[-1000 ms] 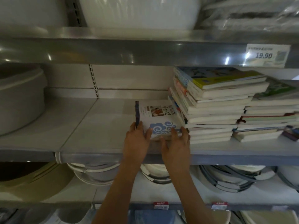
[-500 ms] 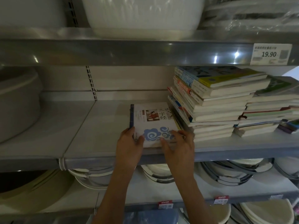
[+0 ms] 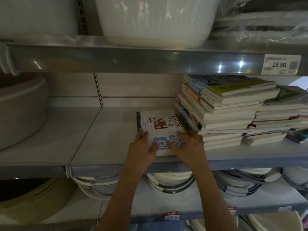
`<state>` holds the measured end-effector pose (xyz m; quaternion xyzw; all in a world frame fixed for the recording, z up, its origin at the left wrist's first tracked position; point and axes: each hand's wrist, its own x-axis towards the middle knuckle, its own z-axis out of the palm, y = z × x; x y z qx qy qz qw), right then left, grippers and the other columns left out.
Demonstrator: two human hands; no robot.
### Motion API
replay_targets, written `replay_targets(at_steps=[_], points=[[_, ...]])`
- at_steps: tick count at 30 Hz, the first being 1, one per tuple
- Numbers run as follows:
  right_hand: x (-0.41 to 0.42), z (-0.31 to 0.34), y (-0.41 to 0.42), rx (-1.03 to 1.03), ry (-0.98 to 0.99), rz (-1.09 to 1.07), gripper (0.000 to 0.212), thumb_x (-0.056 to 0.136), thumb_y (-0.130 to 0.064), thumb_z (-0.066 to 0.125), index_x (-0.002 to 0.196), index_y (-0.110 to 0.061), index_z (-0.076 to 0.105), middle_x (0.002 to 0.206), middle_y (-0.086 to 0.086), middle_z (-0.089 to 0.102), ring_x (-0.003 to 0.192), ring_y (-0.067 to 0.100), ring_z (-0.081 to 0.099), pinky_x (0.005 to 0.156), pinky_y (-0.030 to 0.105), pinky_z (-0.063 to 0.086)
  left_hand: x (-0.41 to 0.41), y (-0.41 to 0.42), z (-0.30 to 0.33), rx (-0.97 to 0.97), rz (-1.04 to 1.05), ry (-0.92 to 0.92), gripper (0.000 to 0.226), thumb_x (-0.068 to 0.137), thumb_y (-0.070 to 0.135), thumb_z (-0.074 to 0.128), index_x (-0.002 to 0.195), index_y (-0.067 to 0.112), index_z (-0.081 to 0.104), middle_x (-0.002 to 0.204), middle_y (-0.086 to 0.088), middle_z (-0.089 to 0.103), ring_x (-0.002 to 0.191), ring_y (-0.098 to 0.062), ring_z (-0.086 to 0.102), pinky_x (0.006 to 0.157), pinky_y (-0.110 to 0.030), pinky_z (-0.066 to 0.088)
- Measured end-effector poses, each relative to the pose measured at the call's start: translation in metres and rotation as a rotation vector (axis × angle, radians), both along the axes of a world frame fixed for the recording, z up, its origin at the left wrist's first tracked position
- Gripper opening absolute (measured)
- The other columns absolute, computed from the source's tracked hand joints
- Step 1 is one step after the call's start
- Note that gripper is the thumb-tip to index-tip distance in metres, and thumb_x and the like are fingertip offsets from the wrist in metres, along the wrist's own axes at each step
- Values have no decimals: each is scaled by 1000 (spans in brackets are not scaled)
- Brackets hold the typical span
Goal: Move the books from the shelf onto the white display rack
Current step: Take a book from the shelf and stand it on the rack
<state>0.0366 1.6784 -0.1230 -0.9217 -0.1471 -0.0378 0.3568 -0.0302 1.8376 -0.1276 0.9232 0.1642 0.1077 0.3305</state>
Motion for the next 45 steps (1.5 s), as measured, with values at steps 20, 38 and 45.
replay_targets(at_steps=[20, 38, 45], points=[[-49, -8, 24, 272, -256, 26, 52, 85, -31, 75, 128, -4, 64, 155, 16, 34, 139, 34, 39, 111, 48, 42, -48, 19, 2, -87, 49, -390, 58, 94, 22, 66, 145, 3, 45, 158, 2, 33, 139, -23, 41, 111, -38, 42], [-162, -30, -16, 433, -538, -47, 43, 85, -23, 69, 123, -3, 66, 149, 9, 41, 133, 11, 42, 105, 10, 38, -150, -12, -23, -129, -48, -554, 65, 88, 37, 59, 146, 11, 45, 148, 20, 30, 135, 9, 31, 106, -13, 34], [-195, -19, -66, 460, -612, -80, 45, 90, -29, 60, 125, -2, 65, 150, 16, 41, 138, 17, 42, 106, 13, 39, -170, -60, -14, -115, -129, -705, 61, 87, 30, 67, 141, 14, 45, 157, -3, 25, 139, 19, 15, 101, 4, 25]])
